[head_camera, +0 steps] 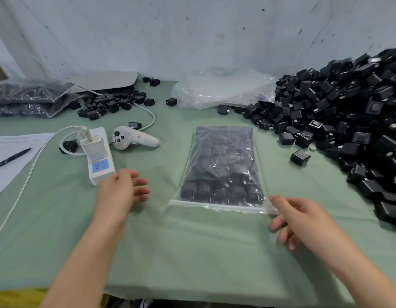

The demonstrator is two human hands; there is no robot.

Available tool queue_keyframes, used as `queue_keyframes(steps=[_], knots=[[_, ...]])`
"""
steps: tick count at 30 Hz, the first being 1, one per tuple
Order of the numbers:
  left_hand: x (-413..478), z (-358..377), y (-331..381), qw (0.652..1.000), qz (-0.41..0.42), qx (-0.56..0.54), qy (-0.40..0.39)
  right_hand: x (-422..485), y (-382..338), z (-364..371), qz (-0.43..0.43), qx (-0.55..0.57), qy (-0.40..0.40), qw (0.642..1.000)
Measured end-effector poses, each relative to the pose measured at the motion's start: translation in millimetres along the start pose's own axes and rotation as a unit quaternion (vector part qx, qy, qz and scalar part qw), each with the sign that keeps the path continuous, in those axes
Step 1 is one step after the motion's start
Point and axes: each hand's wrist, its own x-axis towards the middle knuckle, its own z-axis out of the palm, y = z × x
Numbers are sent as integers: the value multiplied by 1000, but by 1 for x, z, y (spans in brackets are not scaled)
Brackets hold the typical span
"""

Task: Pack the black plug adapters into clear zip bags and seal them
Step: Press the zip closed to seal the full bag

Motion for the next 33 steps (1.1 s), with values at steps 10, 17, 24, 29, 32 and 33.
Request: queue_keyframes(steps=[10,17,24,29,32,33], knots=[[-13,65,-7,939,156,269,-147,31,-25,30,-109,-32,28,993],[7,95,21,916,53,363,-161,49,-28,27,-69,30,31,997],[31,114,39,904,-78,215,-362,63,-24,24,-76,-1,59,995],[29,112,39,883,-142,145,-424,66,-25,33,-77,2,82,994],[30,110,35,885,-154,124,-422,64,-27,37,-80,4,80,994],[29,109,35,882,-158,127,-425,63,-27,38,-79,3,82,993]])
